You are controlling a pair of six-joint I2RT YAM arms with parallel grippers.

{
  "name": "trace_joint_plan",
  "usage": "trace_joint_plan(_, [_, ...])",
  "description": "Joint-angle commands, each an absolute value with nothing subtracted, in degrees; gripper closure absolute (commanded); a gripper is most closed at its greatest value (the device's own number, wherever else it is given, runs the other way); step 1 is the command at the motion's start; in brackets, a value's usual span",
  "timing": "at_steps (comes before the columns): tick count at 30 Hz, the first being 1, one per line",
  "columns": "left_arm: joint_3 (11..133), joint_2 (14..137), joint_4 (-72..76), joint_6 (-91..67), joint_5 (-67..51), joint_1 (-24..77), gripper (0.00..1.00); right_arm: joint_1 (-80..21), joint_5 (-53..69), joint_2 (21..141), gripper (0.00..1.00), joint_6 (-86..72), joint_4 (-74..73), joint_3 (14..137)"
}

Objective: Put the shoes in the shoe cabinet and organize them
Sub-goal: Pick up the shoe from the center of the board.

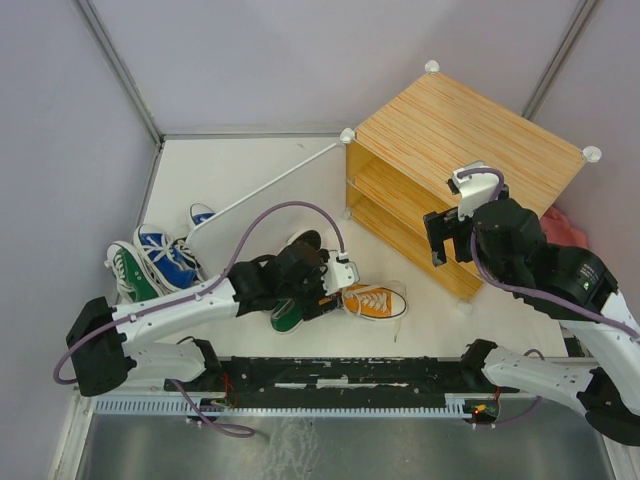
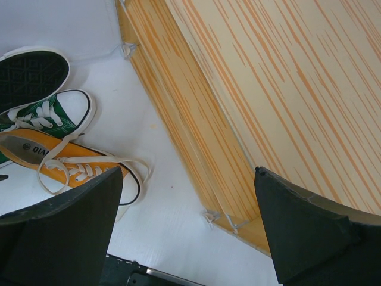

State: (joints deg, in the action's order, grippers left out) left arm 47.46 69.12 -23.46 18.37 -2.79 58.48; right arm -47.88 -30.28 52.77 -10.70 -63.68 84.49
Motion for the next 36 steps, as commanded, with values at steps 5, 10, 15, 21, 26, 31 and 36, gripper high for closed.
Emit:
trace_joint_plan(5, [45.5,60.6,-22.5,25.7,-10.0,58.4,0.25,-47.5,-31.9,51.9,0.01,-11.4,-61.5,83.1])
trace_joint_plan(10, [43.2,60.8,-22.1,27.6,-9.9,58.4,0.26,-47.4,-31.4,51.4,0.01,-11.4,-60.2,82.2])
trace_joint_plan(15, [42.6,63.4,-20.8,28.7,-10.9,58.4,0.29,-47.4,-30.5,51.2,0.01,-11.0,-59.1,81.1])
trace_joint_plan(21, [40.1,66.2,-13.4,31.5,-7.8,58.4,0.21,-47.2,-29.0,50.0,0.01,-11.0,-57.8,78.5])
trace_joint_plan(26, [39.0,66.9,-10.0,33.7,-6.3,58.4,0.19,-47.2,-27.0,48.4,0.01,-11.7,-57.0,76.2])
trace_joint_plan(31, [39.2,66.7,-8.7,36.1,-5.8,58.4,0.16,-47.1,-26.1,46.9,0.01,-11.9,-55.5,73.4])
trace_joint_plan(36, [41.7,72.0,-14.5,37.1,-7.1,58.4,0.24,-47.1,-24.0,46.6,0.01,-12.0,-54.4,71.6])
